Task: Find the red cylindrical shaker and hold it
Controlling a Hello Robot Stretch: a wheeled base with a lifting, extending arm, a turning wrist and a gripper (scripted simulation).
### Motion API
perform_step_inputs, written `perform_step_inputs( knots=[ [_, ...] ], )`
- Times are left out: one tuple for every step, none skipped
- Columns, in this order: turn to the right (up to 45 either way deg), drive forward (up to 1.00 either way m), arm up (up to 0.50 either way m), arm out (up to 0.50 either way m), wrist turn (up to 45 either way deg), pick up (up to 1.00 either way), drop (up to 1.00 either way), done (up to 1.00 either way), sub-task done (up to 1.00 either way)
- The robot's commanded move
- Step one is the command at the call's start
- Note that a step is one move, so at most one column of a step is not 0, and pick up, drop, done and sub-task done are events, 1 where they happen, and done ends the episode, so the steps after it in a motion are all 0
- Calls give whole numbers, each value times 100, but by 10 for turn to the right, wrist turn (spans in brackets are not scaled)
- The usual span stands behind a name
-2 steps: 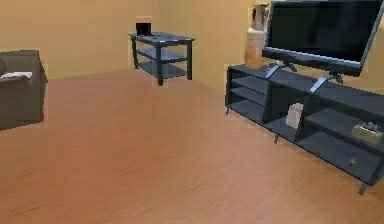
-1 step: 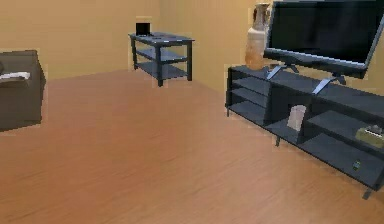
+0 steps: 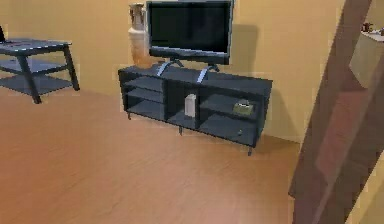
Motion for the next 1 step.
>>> perform_step_inputs(
  knots=[
    [0,100,0,0,0,0,0,0,0]
  ],
)
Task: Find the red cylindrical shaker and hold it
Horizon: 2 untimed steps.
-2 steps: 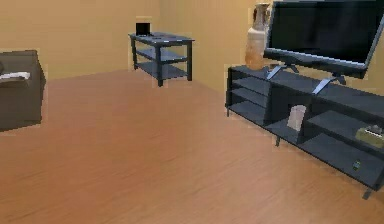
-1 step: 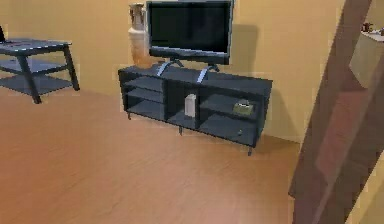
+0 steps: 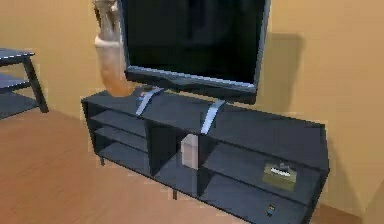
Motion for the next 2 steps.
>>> perform_step_inputs(
  knots=[
    [450,0,0,0,0,0,0,0,0],
    [450,0,0,0,0,0,0,0,0]
  ],
)
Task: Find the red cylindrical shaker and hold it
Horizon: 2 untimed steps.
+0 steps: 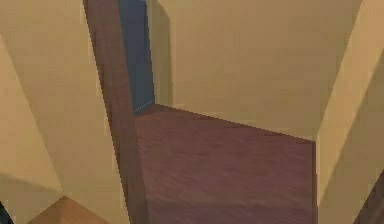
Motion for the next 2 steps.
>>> perform_step_inputs(
  knots=[
    [120,0,0,0,0,0,0,0,0],
    [30,0,0,0,0,0,0,0,0]
  ],
)
